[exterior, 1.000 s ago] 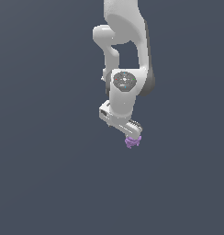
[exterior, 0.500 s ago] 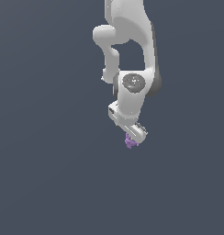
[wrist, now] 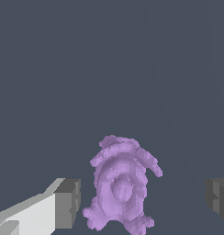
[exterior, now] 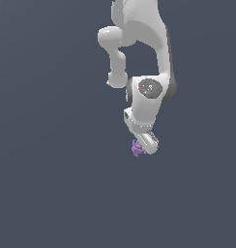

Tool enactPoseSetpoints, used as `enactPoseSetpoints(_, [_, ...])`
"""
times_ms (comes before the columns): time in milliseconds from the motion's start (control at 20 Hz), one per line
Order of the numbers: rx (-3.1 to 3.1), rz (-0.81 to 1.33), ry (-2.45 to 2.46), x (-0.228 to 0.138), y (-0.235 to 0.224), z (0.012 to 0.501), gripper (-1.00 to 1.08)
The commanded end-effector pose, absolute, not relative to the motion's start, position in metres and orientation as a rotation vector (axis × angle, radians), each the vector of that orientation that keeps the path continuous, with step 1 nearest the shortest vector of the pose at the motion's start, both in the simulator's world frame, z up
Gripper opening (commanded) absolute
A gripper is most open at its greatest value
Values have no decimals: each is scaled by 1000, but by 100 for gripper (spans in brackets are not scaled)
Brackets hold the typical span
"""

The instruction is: Pick up the object and move it to a goal position.

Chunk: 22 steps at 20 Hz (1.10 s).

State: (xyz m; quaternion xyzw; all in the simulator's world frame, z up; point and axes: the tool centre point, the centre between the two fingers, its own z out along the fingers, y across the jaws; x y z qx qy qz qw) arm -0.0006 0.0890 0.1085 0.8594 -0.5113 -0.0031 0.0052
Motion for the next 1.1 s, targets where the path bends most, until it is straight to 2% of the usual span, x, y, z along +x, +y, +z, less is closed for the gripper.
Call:
enactPoseSetpoints(0, [2654,-7,-1668,0,95,107,100])
enactPoseSetpoints(1050, [2561,0,-1819,0,110,91,100])
